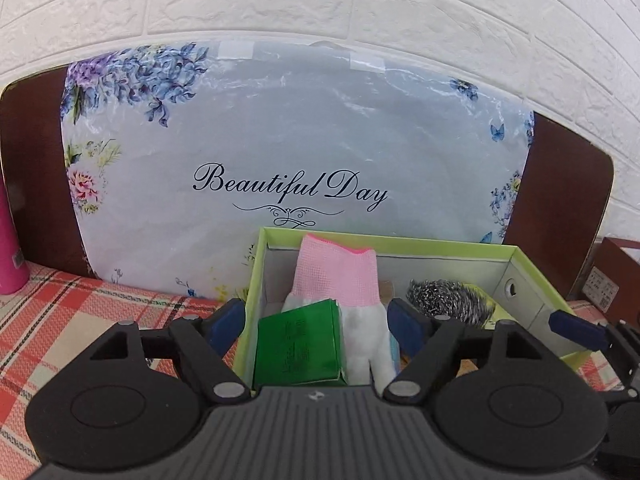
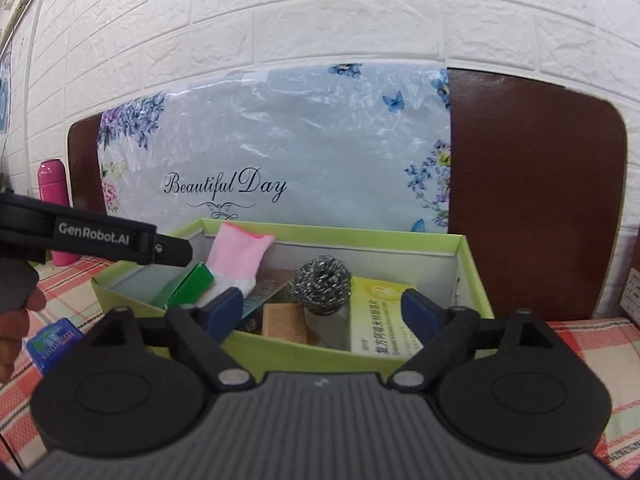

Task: Organize objects
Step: 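Carry green box with left gripper while right carries scrubber into green box, then reach left gripper to blue mentos tin and grasp it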

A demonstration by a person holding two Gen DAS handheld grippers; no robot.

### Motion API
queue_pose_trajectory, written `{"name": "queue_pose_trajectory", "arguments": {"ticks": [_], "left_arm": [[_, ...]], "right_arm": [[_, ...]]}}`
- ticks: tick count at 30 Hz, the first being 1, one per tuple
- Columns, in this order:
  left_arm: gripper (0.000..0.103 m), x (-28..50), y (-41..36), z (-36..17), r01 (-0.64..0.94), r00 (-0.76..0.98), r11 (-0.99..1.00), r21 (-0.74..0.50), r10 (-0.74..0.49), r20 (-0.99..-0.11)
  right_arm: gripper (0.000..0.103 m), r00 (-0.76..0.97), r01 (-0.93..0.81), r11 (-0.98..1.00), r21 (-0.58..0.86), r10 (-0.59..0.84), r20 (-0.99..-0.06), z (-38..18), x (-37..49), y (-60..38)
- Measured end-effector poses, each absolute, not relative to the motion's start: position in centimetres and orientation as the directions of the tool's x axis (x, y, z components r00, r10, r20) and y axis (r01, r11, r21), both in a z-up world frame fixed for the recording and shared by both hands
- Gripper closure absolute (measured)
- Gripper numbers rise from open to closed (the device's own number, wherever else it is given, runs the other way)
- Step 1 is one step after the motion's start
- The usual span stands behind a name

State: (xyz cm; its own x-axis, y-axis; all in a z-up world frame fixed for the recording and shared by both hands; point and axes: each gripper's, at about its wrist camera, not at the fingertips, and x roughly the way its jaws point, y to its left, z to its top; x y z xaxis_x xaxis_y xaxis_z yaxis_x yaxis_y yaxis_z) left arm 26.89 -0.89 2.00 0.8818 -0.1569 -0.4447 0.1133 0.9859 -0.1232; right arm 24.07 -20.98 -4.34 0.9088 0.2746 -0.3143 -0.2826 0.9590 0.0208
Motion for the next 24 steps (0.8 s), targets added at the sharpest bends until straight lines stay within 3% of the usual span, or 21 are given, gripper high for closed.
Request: {"name": "queue_pose_trajectory", "arguments": {"ticks": [7,13,24], "left_arm": [[0.022,22.2,-1.0,4.4,0.081,0.878,0.987,-0.138,-0.136,-0.460],[0.022,15.3,-1.0,4.2,0.112,0.858,0.978,-0.177,-0.185,-0.479],[0.022,6.2,-1.8,0.0,0.145,0.824,0.969,-0.201,-0.230,-0.517]], "right_arm": [[0.000,0.917,-0.277,0.958,0.076,0.287,-0.276,-1.5,20.3,-22.5],[0.000,0.918,-0.289,0.949,0.129,0.313,-0.244,0.0,13.6,-24.2],[0.000,0.894,-0.250,0.948,0.196,0.304,-0.330,-3.2,4.5,-25.6]]}}
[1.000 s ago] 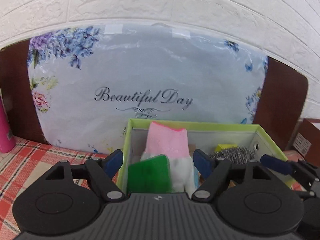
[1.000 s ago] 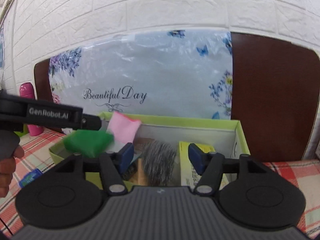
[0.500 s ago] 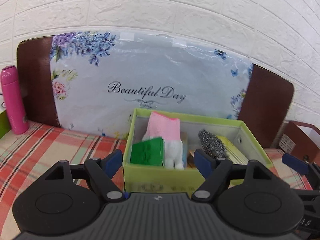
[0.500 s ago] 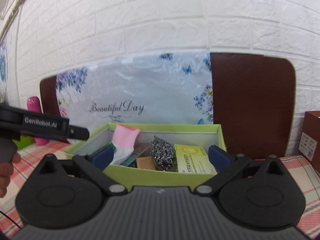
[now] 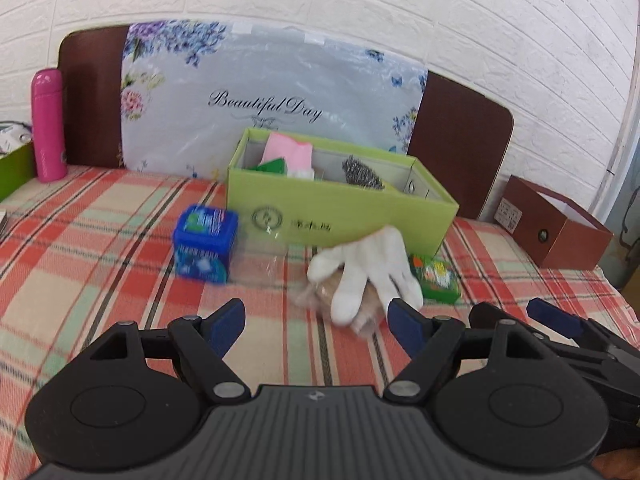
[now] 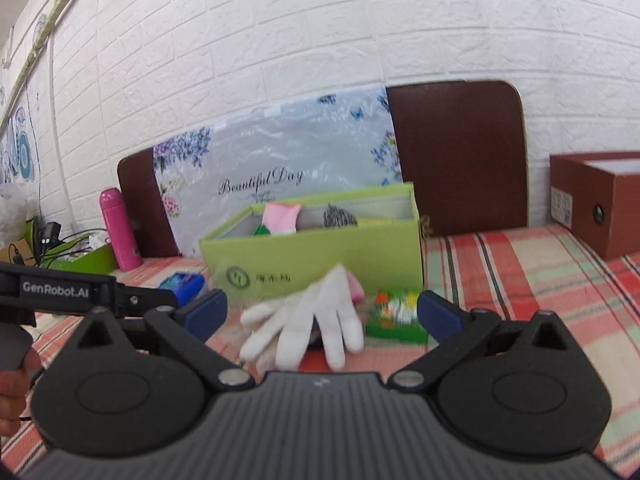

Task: Organize objects
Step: 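Reach left gripper to blue mentos tin and grasp it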

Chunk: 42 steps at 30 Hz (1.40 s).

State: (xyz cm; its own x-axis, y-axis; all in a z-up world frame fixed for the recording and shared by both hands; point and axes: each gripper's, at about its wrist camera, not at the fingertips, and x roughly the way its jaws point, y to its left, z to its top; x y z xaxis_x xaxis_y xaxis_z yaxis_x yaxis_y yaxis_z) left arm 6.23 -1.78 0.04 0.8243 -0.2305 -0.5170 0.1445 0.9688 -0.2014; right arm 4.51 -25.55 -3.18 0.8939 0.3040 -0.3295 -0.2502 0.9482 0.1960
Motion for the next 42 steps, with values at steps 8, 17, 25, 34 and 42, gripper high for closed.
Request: {"name": "queue_pose_trajectory", "arguments": {"ticks": [8,17,25,34,42], "left_arm": [[0.022,5.0,-0.1,-3.3,0.053,0.783,0.976,-0.211,-0.172,-0.598],[0.022,8.3,3.3,-3.1,-0.054,0.805,0.981,-0.185,-0.067,-0.589],[0.022,15.5,5.0,-0.4,-0.089,0.843,0.967,-0.237,-0.054,-0.536],[0.029,20.0,6.0,-4.4,-0.107,0.753,0.966,-0.235,-0.076,-0.654],[0.041,14.3,5.5,-5.0,-0.005,0.760,0.963,-0.271,-0.172,-0.626]], "right_arm": [[0.000,0.867,-0.225,0.951,0.212,0.295,-0.401,-5.7,2.5,-25.2],[0.000,0.853,-0.226,0.951,0.213,0.299,-0.427,-6.4,2.0,-25.0],[0.000,0.852,-0.207,0.955,0.214,0.283,-0.441,-6.6,1.9,-24.9],[0.000,0.853,-0.200,0.965,0.171,0.257,-0.453,-6.3,2.1,-25.3],[0.000,0.876,-0.259,0.965,-0.047,0.214,-0.433,-5.0,6.5,-26.1]]}}
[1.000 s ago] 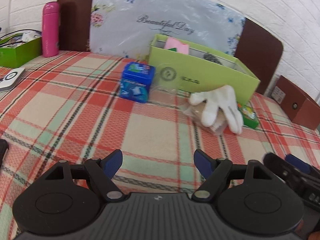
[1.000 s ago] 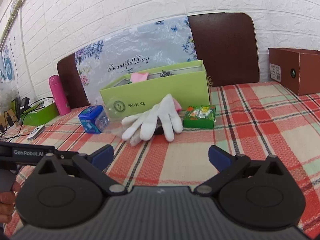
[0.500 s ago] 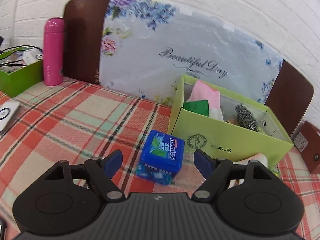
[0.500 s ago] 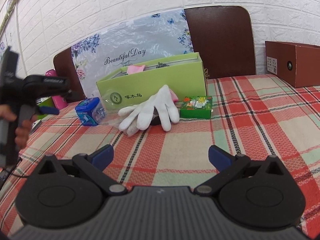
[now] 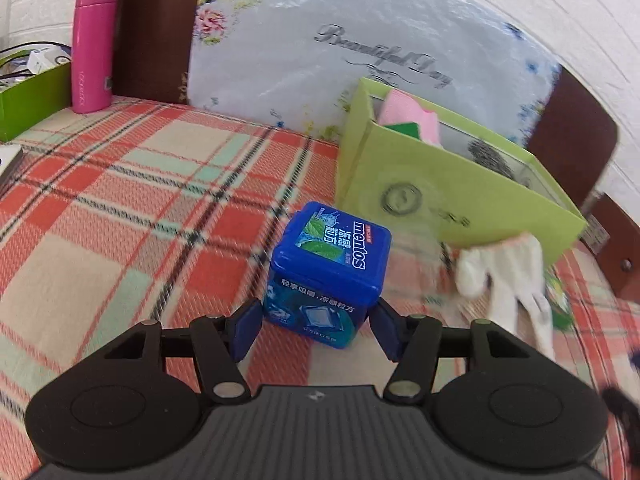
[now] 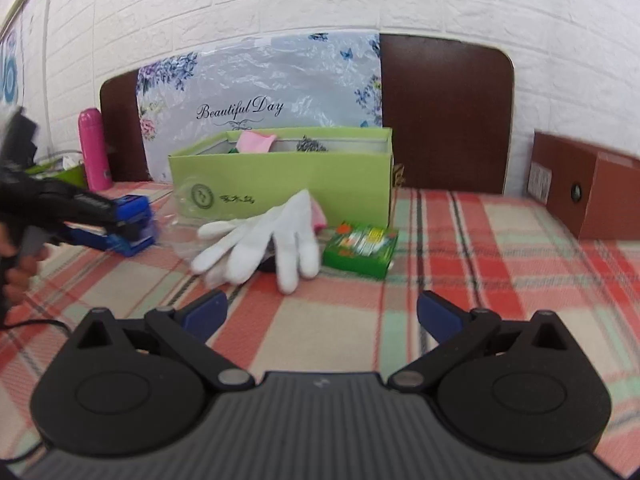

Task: Organize objects
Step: 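Reach left gripper to blue mentos tin and grasp it, then lift mentos tin with left gripper while right grasps green candy box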

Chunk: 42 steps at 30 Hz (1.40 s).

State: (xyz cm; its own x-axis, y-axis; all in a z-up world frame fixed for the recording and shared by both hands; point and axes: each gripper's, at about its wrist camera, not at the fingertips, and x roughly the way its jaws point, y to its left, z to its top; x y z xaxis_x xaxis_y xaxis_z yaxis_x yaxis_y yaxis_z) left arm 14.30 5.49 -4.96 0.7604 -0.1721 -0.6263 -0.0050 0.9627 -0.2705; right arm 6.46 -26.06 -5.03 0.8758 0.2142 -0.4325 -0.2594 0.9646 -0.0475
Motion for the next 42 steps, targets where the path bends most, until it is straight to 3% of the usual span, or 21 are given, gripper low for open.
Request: {"name": "queue_pose_trajectory", "arguments": {"ticks": [3,6,10,12,16,17,20,23,24,26,35,42], "left_arm": [[0.041,12.7,5.1,-5.5,0.007,0.763,0.959,-0.282,-0.188,-0.619],[0.041,11.4,4.5,-5.6,0.012,0.771,0.968,-0.252,-0.169,-0.614],[0.038,10.3,3.9,-5.8,0.024,0.773,0.973,-0.230,-0.164,-0.613],[0.031,10.2,3.6,-5.9,0.022,0.781,0.978,-0.208,-0.147,-0.607],[0.029,11.2,3.2,-5.2,-0.005,0.804,0.988,-0.152,-0.086,-0.589],[0.028,11.6,3.2,-4.9,-0.006,0.812,0.988,-0.153,-0.084,-0.578],[0.025,12.6,3.3,-4.5,-0.015,0.820,0.987,-0.160,-0.079,-0.566],[0.030,13.1,3.2,-4.5,0.005,0.813,0.986,-0.167,-0.101,-0.574],[0.039,13.1,3.1,-4.5,0.012,0.809,0.985,-0.172,-0.111,-0.578],[0.040,12.5,2.9,-4.5,0.014,0.805,0.982,-0.187,-0.122,-0.581],[0.041,7.0,-1.0,-4.3,0.201,0.746,0.953,-0.225,-0.298,-0.595],[0.038,4.7,-2.7,-4.8,0.221,0.755,0.963,-0.157,-0.271,-0.598]], "right_arm": [[0.001,0.872,-0.299,0.936,-0.185,0.189,-0.451,-5.2,9.6,-26.3],[0.001,0.858,-0.295,0.927,-0.233,0.149,-0.492,-5.6,12.9,-26.5],[0.006,0.824,-0.251,0.962,-0.106,0.155,-0.544,-6.0,16.1,-26.7],[0.007,0.814,-0.213,0.976,-0.041,0.154,-0.559,-6.2,17.4,-26.4],[0.007,0.791,-0.157,0.987,0.042,0.151,-0.593,-6.8,19.4,-25.4],[0.009,0.789,-0.138,0.990,0.039,0.134,-0.599,-7.0,19.8,-25.2],[0.032,0.778,-0.125,0.989,0.080,0.148,-0.610,-7.3,19.8,-25.5],[0.039,0.790,-0.137,0.987,0.079,0.158,-0.593,-7.0,18.0,-26.0],[0.039,0.795,-0.146,0.987,0.071,0.159,-0.585,-7.0,17.1,-26.2],[0.039,0.807,-0.153,0.987,0.050,0.154,-0.571,-7.0,15.1,-26.8],[0.041,0.807,-0.174,0.982,0.080,0.189,-0.560,-7.4,4.6,-27.6],[0.037,0.829,-0.121,0.988,0.096,0.154,-0.538,-7.0,2.4,-28.0]]}}
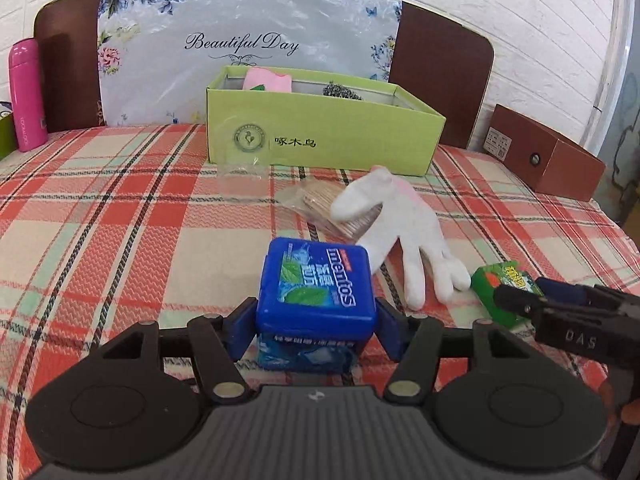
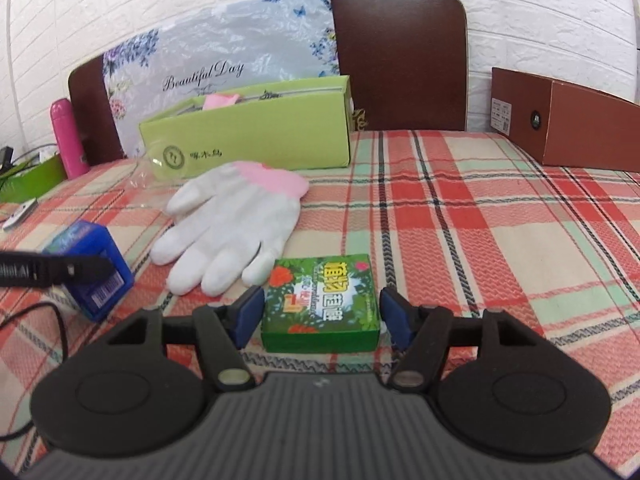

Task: Organize objects
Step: 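Lift mentos tin with left gripper while right grasps green candy box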

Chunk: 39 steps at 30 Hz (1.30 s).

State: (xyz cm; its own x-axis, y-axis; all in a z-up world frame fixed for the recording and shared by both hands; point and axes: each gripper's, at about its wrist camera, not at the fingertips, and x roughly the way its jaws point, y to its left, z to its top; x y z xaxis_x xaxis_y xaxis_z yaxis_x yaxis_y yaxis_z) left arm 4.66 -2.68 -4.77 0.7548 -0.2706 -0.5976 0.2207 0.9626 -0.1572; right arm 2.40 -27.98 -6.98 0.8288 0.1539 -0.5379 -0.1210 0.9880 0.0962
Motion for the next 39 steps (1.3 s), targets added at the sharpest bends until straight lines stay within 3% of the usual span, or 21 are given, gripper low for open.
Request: {"name": "queue_pose_trajectory", "arguments": {"ticks": [3,17,27,39], "left_arm": [[0.032,4.5,-2.4,-4.8,0.199,0.757,0.964,-0.177,-0.266,-0.597],[0.033,5.6,-2.9,-4.9,0.192,0.750,0.967,-0.167,-0.255,-0.611],[0.040,5.9,-2.5,-5.4,0.176,0.732,0.964,-0.202,-0.265,-0.628],[0.041,5.8,-2.5,-5.6,0.173,0.740,0.964,-0.202,-0.262,-0.620]], "right_arm": [[0.026,0.834,-0.112,0.990,0.086,0.141,-0.533,-7.0,2.5,-27.7],[0.026,0.816,-0.090,0.994,0.058,0.107,-0.568,-7.7,2.8,-27.1],[0.040,0.806,-0.095,0.995,0.040,0.100,-0.584,-8.0,3.0,-26.8],[0.042,0.805,-0.100,0.994,0.034,0.101,-0.584,-8.1,3.0,-26.7]]}}
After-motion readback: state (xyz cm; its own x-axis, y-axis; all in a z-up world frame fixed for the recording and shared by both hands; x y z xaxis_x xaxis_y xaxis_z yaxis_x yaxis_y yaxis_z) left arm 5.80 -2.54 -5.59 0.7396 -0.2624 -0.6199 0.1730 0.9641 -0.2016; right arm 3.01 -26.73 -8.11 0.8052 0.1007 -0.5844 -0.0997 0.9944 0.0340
